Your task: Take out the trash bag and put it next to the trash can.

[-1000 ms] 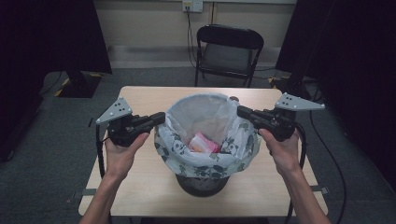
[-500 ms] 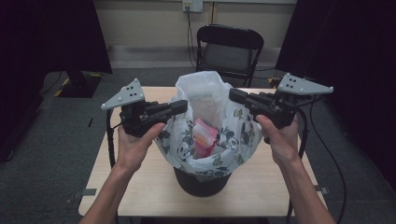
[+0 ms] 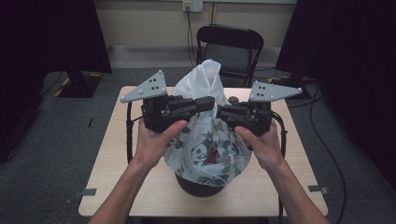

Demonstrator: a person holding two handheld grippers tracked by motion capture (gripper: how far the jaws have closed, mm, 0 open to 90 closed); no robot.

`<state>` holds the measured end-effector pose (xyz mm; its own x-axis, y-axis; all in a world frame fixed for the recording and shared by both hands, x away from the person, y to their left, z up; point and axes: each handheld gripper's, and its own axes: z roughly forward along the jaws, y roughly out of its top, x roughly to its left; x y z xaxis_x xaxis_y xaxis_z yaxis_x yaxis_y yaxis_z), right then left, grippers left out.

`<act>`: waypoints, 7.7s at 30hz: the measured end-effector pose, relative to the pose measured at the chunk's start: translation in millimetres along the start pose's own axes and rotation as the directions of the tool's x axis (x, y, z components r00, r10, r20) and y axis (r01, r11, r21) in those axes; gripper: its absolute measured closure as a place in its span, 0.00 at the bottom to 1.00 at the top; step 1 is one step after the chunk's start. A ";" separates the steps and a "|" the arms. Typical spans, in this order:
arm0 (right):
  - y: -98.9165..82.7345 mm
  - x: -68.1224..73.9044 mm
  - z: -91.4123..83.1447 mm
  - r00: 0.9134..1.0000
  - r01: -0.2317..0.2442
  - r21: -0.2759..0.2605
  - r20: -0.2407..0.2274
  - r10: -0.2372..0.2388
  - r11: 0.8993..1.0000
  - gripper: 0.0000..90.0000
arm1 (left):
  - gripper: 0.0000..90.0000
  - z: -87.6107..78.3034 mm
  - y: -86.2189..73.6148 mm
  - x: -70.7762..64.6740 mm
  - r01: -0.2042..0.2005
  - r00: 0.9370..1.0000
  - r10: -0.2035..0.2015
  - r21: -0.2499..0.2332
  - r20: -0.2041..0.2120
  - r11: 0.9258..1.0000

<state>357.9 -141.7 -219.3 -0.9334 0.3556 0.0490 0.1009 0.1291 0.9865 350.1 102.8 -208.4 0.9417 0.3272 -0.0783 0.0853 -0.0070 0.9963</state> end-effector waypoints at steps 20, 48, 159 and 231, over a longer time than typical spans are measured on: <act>9.7 -5.1 -7.5 0.996 -0.072 -0.102 -0.051 0.067 0.992 0.76 | 0.93 9.3 -17.3 10.0 0.001 1.000 -0.001 0.077 0.001 0.997; 7.9 -5.7 5.0 0.999 -0.014 0.016 0.030 0.013 1.000 0.99 | 0.14 -26.6 3.8 6.1 -0.057 0.986 0.049 -0.042 -0.160 0.998; 31.4 -105.1 -14.1 0.982 -0.055 -0.063 0.178 0.066 0.996 0.92 | 0.41 -22.2 6.1 24.2 -0.039 0.984 0.031 -0.044 -0.177 0.998; -214.3 -183.3 9.2 0.830 -0.345 0.156 0.510 0.224 0.925 0.93 | 0.17 -113.4 -173.2 75.5 0.253 0.886 -0.135 0.219 -0.444 0.942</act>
<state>510.6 -226.0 -441.2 -0.5765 0.7967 0.1815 0.4693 0.1410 0.8717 369.5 235.9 -383.0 0.6780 0.7105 -0.1882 0.3900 -0.1307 0.9115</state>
